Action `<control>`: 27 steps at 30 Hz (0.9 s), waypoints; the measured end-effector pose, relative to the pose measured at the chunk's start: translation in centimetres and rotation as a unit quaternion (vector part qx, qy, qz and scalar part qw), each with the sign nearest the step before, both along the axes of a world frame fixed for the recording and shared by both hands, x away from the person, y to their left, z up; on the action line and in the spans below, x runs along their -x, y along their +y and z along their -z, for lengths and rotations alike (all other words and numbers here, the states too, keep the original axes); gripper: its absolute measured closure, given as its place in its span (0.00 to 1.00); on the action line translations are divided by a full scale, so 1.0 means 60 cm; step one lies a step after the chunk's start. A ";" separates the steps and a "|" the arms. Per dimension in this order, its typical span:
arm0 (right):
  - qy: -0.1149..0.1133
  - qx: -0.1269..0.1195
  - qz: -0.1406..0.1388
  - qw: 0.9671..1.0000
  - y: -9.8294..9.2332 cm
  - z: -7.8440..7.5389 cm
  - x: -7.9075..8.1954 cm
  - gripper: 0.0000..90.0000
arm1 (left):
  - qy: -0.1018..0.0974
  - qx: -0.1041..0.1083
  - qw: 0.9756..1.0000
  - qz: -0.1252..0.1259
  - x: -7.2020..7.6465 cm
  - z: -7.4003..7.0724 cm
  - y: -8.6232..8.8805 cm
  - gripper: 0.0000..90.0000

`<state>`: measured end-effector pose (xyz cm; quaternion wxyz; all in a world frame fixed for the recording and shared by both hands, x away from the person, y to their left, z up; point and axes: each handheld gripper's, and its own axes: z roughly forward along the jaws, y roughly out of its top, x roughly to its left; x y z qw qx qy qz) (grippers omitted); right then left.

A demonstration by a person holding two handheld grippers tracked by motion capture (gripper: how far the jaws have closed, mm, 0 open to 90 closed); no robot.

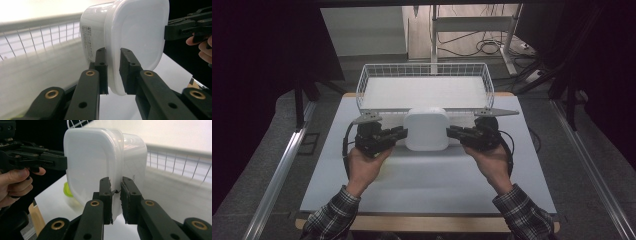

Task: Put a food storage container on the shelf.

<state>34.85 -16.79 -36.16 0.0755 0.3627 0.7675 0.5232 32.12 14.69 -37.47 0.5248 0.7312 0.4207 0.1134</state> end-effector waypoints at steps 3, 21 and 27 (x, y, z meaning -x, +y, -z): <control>-0.005 -0.002 0.000 1.000 0.004 -0.022 -0.014 0.89 | -0.003 -0.002 1.000 -0.001 -0.011 -0.016 0.003 0.87; -0.003 -0.019 0.014 1.000 0.011 -0.076 -0.069 0.89 | 0.002 0.006 1.000 0.003 -0.075 -0.070 0.012 0.87; 0.006 -0.035 0.015 0.999 0.007 -0.083 -0.085 0.89 | -0.001 0.015 1.000 0.007 -0.088 -0.087 0.013 0.87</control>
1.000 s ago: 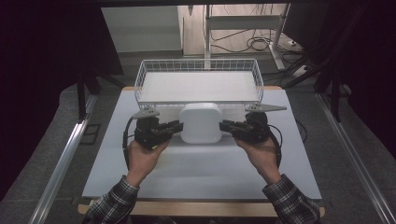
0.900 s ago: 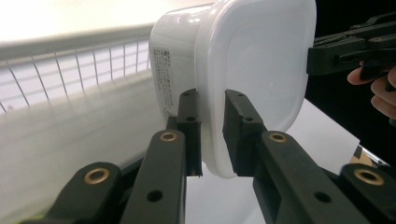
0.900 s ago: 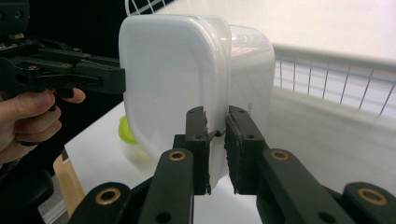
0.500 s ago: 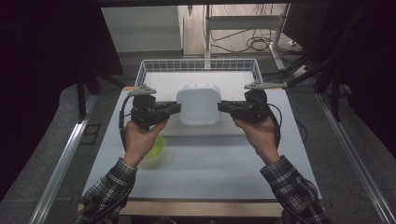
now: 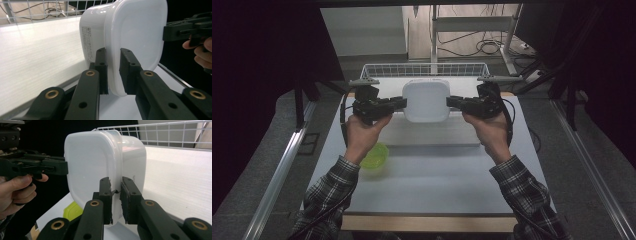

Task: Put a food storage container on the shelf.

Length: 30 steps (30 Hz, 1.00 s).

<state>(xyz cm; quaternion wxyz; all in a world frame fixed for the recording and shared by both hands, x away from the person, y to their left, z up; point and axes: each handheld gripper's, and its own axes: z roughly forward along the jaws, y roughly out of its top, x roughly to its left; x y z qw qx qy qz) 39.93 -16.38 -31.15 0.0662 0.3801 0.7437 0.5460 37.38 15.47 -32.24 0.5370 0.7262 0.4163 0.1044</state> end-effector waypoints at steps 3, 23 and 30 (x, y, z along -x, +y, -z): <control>0.006 -0.011 0.003 1.000 -0.002 -0.001 -0.011 0.87 | -0.001 0.002 1.000 0.004 -0.007 -0.003 0.001 0.85; -0.022 0.012 0.031 0.999 0.025 -0.006 -0.052 0.67 | -0.001 0.039 0.999 0.002 -0.063 0.005 0.002 0.70; -0.040 0.038 0.050 0.997 0.037 -0.002 -0.066 0.65 | -0.024 -0.009 0.999 -0.025 -0.070 0.000 -0.010 0.69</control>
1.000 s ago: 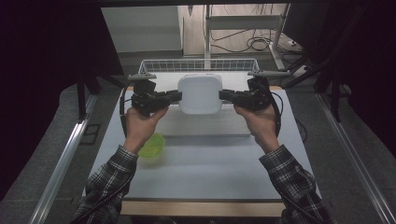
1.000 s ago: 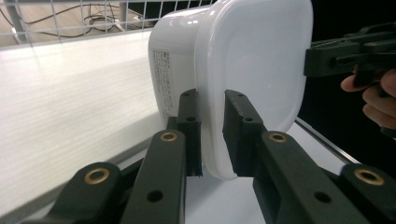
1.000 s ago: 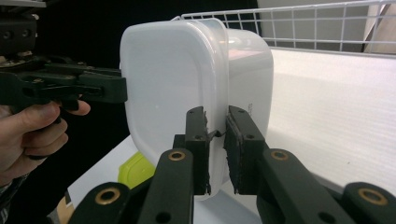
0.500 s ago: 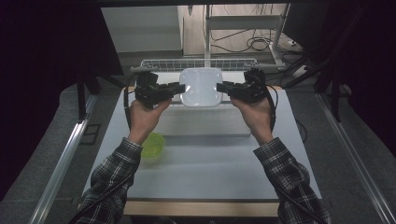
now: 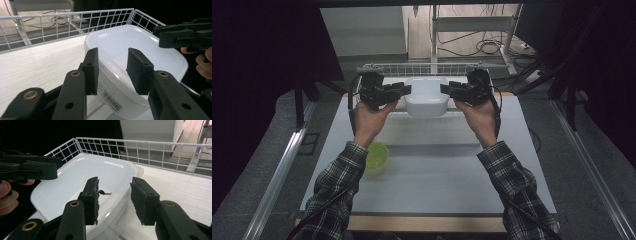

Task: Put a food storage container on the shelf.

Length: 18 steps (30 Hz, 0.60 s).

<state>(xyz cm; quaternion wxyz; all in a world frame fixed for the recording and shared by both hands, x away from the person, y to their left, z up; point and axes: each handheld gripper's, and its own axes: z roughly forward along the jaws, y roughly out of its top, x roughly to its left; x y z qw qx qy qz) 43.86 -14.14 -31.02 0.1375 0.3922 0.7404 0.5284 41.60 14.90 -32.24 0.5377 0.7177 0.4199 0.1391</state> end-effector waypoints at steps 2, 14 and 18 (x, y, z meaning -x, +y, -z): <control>-0.001 0.001 0.002 1.000 0.001 -0.001 -0.003 0.65 | -0.001 -0.005 1.000 -0.002 -0.001 -0.001 -0.001 0.69; -0.022 0.001 -0.026 0.999 -0.022 -0.010 0.039 0.88 | -0.030 -0.008 0.999 0.020 0.062 -0.007 0.016 0.86; -0.039 0.003 -0.030 0.999 -0.029 -0.006 0.064 0.96 | -0.039 -0.014 0.999 0.032 0.090 0.001 0.017 0.94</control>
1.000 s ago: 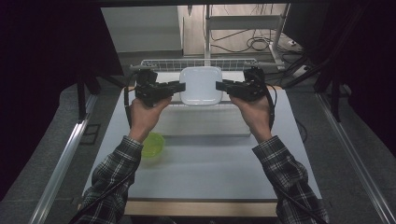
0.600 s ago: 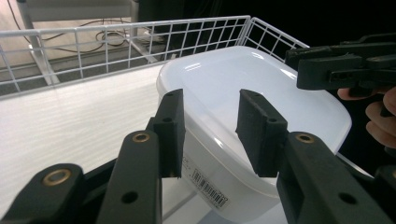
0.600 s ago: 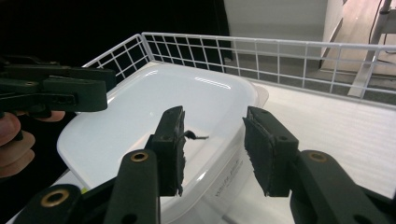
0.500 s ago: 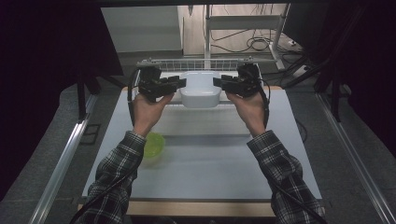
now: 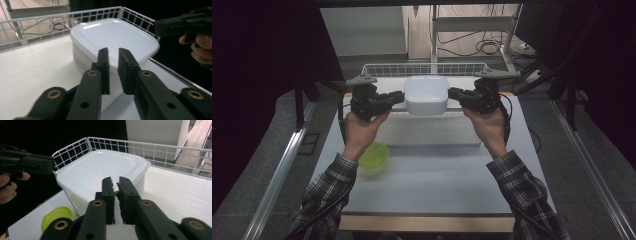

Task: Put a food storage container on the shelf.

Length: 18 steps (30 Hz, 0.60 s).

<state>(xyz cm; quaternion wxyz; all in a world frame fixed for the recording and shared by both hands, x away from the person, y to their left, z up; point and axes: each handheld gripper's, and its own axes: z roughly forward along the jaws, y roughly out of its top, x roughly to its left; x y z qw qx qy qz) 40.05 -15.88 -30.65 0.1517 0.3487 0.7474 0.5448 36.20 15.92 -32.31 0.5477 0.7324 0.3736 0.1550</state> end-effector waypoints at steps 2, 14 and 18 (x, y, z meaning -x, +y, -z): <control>-0.010 -0.004 -0.007 1.000 -0.005 0.006 0.025 1.00 | 0.002 -0.005 1.000 0.010 0.011 0.009 -0.002 0.99; 0.006 0.039 -0.029 0.999 0.027 0.047 0.025 1.00 | 0.013 -0.040 0.999 0.018 -0.007 0.041 -0.047 1.00; 0.011 0.033 -0.026 0.999 0.025 0.050 0.017 1.00 | 0.014 -0.039 0.999 0.016 -0.015 0.041 -0.048 1.00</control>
